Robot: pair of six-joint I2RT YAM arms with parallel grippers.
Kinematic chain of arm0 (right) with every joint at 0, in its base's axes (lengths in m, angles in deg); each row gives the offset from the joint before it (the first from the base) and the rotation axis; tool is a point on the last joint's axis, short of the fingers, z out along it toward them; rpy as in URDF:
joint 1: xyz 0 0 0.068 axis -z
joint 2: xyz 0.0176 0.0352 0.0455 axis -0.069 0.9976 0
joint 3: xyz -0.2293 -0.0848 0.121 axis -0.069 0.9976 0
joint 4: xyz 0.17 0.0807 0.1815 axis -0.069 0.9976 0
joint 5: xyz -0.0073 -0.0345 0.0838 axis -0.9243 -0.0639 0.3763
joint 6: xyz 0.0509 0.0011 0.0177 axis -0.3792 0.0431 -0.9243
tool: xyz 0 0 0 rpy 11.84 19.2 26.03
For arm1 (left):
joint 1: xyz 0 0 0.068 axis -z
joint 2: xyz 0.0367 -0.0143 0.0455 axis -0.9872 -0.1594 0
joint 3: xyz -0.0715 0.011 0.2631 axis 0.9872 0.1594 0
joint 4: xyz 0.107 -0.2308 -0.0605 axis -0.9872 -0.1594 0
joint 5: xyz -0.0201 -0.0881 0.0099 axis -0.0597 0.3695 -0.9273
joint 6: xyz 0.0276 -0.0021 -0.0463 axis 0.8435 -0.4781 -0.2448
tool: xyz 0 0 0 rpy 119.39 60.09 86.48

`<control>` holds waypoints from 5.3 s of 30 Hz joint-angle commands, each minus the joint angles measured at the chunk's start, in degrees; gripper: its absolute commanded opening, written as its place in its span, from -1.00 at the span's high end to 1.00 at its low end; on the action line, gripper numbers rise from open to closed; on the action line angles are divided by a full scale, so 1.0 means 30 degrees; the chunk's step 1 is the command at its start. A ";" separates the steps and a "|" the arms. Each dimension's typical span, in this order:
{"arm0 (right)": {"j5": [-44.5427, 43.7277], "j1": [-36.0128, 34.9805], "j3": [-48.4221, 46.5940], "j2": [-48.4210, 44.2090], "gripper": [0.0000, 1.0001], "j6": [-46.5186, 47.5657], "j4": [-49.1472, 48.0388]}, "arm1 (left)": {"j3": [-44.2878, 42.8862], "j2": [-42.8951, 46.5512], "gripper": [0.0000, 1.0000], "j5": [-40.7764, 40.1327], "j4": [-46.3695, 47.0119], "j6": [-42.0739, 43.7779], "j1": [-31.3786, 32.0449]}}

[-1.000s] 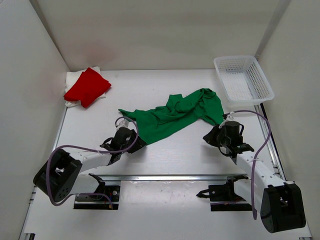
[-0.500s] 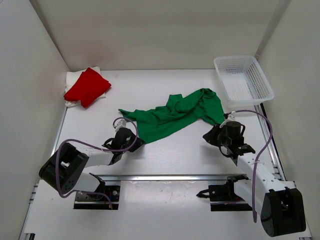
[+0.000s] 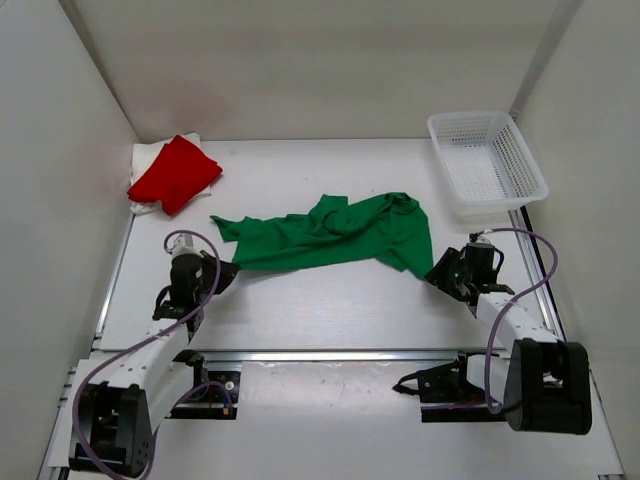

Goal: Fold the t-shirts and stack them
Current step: Flatten out the tshirt, then fold the flattened tshirt in 1/3 of the way

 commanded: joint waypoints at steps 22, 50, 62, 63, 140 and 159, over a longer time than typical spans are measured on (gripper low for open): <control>-0.4879 -0.4055 -0.1520 0.2419 0.37 0.0003 0.3328 | -0.0283 0.0197 1.00 0.1901 -0.1944 0.2910 0.0533; -0.4935 -0.4731 -0.3567 0.2281 1.00 0.0118 0.4699 | -0.1601 -0.0037 1.00 0.2777 -0.1740 0.3054 0.1119; -1.1087 -0.6861 -2.1622 -0.3443 1.00 0.3019 1.5746 | -1.6011 -0.2473 1.00 1.0627 -0.4791 0.2038 -0.3299; -1.1496 -0.7477 -2.3938 -0.2919 1.00 0.3108 1.6534 | -1.6336 -0.2266 1.00 1.1820 -0.4440 0.0988 -0.5189; 0.2150 -0.1923 -0.2192 -0.5882 0.99 -0.0994 0.5124 | -0.2361 0.0729 1.00 0.6503 -0.3502 0.2531 -0.8081; 0.1946 -0.1564 -1.1857 0.8092 1.00 0.0589 0.0515 | -0.5702 -0.7854 1.00 0.5446 0.1012 -0.0195 -0.8812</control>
